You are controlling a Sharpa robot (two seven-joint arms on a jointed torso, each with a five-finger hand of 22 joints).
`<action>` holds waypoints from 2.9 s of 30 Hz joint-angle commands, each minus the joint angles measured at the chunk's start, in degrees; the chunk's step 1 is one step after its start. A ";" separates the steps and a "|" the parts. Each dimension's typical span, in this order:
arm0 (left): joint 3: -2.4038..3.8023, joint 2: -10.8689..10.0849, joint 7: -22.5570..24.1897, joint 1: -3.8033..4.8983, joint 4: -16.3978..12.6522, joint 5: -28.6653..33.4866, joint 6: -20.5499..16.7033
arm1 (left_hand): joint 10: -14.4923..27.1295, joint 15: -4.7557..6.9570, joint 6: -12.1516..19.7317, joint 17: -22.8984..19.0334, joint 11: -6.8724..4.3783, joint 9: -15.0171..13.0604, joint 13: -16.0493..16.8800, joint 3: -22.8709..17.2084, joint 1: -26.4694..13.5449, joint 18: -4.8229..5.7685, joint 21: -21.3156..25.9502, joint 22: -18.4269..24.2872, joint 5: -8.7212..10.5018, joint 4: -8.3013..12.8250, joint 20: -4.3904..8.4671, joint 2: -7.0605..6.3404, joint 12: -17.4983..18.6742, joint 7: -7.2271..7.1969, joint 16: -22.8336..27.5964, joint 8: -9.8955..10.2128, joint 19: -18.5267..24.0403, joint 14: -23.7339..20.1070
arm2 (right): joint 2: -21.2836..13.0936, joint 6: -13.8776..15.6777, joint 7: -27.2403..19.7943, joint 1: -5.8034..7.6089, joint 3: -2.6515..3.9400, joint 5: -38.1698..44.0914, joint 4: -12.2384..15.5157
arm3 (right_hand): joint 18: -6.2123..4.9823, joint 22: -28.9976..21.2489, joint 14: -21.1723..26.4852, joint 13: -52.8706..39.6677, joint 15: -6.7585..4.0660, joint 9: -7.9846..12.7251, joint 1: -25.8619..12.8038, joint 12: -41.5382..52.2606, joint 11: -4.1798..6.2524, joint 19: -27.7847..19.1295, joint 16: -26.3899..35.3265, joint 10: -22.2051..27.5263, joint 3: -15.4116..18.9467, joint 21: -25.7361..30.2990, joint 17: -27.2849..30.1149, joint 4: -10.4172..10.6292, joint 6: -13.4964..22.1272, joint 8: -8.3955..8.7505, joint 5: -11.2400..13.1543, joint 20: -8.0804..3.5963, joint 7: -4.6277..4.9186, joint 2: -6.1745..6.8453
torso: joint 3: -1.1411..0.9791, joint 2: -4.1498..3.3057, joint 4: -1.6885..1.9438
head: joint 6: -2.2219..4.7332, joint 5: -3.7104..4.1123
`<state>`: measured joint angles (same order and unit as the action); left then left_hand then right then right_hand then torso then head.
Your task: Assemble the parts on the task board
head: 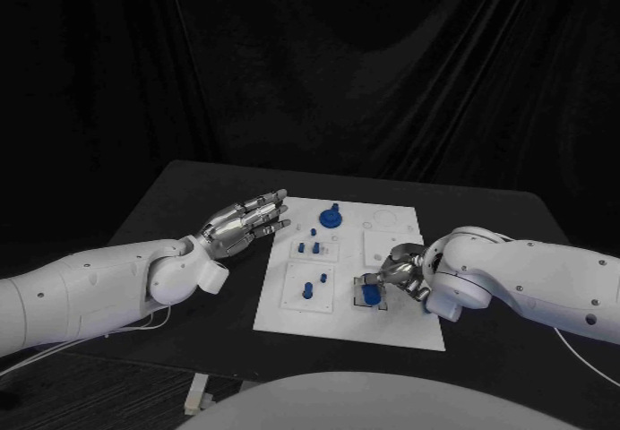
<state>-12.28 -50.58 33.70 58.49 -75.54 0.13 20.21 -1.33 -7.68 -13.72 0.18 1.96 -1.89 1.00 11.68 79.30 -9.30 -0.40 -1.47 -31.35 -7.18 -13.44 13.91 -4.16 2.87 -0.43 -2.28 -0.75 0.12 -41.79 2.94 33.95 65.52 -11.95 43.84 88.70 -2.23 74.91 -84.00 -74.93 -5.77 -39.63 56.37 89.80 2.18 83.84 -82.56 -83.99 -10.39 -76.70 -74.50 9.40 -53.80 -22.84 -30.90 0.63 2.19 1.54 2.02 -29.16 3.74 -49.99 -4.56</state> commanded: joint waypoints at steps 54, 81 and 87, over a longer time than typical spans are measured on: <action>0.06 0.72 -0.49 -0.15 0.77 0.38 1.39 | 0.21 -0.55 0.12 0.07 -0.11 -0.04 -0.03 -0.03 -0.16 -0.72 -0.18 -0.05 -0.29 0.28 -0.56 0.25 -0.16 0.21 -0.36 -0.26 0.01 0.05 | -0.02 0.17 0.74 -0.63 0.02 2.53 -0.09 | -1.29 10.32 -2.98 -15.07 0.59 2.30 -1.62 0.20 -0.74 1.39 1.34 -6.01 -0.73 2.37 2.41 0.19 2.09 1.20 9.15 0.41 0.85 -0.31 | -0.01 0.01 -0.04 | -0.01 -0.39; 0.06 0.87 -0.68 -0.17 0.93 0.38 1.58 | 0.24 -0.70 0.14 0.07 -0.14 -0.04 -0.03 -0.06 -0.23 -0.66 -0.19 -0.06 -0.30 0.32 -0.61 0.33 -0.18 0.21 -0.37 -0.27 -0.01 0.06 | -0.14 0.31 0.58 -1.46 0.03 2.66 -0.15 | -1.64 9.81 -2.65 -15.07 1.58 9.42 -3.41 0.20 -1.96 1.04 2.40 -6.01 5.15 4.34 4.54 2.81 4.23 5.02 22.76 1.32 2.22 0.92 | -0.01 0.00 -0.06 | -0.01 -0.54; 0.06 0.77 -0.68 -0.18 0.87 0.38 1.63 | 0.24 -0.70 0.14 0.07 -0.14 -0.04 -0.03 -0.06 -0.23 -0.66 -0.19 -0.06 -0.30 0.32 -0.61 0.33 -0.18 0.21 -0.37 -0.27 -0.01 0.06 | -2.63 3.22 -0.38 -1.03 0.04 2.66 2.33 | -1.69 9.76 -2.72 -15.07 1.54 10.40 -4.58 0.20 -1.87 1.05 2.27 -6.01 7.70 4.64 4.40 4.43 3.81 4.59 24.87 1.28 2.14 1.36 | -0.01 0.02 -0.05 | -0.01 -0.84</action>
<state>-12.29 -49.83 32.45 58.38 -74.54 0.13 21.01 -1.33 -8.09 -13.72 0.19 1.96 -1.89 1.00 11.67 79.30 -9.30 -0.40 -1.45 -31.34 -7.19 -13.85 13.91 -4.16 2.87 -0.43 -2.28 -0.76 0.12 -43.68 3.86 33.67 64.42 -11.85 46.15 90.31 -3.13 74.95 -83.98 -74.94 -4.54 -29.19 52.21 89.80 0.54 84.03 -80.53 -83.99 -3.09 -72.25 -70.01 13.71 -49.54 -17.81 -5.75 1.65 4.47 2.84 2.01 -29.15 3.69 -49.99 -5.25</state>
